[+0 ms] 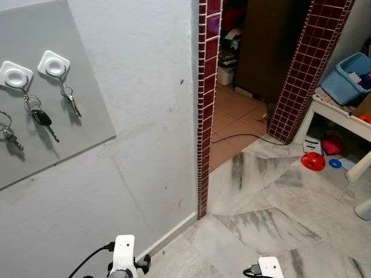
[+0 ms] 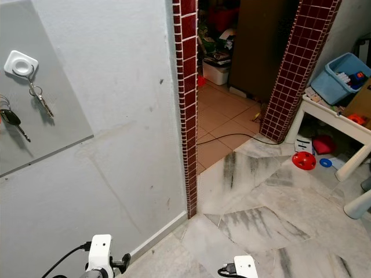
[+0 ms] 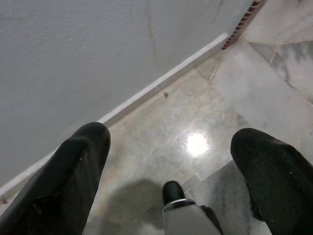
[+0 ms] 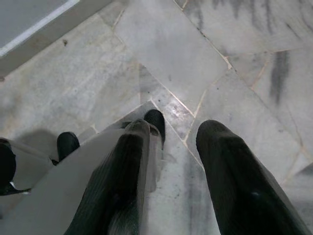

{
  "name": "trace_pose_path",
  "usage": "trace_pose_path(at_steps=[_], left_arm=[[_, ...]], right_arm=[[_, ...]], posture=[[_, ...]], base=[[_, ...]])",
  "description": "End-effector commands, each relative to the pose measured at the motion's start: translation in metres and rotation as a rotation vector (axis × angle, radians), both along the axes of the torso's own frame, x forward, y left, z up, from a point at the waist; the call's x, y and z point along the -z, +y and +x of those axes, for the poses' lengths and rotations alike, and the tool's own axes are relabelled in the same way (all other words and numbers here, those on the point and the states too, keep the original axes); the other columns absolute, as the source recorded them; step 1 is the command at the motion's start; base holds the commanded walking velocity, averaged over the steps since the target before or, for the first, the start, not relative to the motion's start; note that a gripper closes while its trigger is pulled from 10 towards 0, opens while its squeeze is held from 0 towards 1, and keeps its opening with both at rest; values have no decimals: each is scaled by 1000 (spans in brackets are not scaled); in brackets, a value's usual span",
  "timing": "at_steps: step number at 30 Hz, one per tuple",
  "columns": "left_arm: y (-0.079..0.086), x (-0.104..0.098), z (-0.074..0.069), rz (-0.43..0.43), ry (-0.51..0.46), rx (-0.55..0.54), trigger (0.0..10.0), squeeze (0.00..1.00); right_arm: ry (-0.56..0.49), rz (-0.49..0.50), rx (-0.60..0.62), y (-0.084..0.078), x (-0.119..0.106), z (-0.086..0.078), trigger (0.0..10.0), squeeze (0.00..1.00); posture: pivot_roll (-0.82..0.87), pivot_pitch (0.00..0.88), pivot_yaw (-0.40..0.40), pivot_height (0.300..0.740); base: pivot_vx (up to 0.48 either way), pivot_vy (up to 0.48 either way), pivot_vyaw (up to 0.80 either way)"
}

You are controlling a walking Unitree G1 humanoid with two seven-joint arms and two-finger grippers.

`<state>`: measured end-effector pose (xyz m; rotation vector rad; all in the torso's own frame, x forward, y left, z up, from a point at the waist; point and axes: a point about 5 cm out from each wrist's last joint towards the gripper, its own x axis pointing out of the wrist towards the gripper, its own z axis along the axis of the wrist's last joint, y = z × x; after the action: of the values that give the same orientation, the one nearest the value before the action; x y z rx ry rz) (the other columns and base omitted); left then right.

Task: Hang keys on a hook

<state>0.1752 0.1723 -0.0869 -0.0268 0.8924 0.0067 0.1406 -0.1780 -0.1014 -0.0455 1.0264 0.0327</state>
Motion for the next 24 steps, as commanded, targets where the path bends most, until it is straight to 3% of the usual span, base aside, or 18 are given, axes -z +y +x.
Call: trace_pose_path(at_steps=[1,15,24], left_arm=[[1,-1,2,15,1,12,10000,0],[-1,-2,5,9,-4,0,10000,0],[0,-3,7,13,-7,1,10000,0]], right_arm=[[-1,-4,10,0,0,1,10000,0],[-6,0,32,-1,-1,3,10000,0],[-6,4,45,-1,-1,4,10000,0]], posture=[[-46,0,59,740],[-50,4,61,740],[-52,3,64,740]], base=[[0,-394,-663],[0,-480,-657],[0,-345,-635]])
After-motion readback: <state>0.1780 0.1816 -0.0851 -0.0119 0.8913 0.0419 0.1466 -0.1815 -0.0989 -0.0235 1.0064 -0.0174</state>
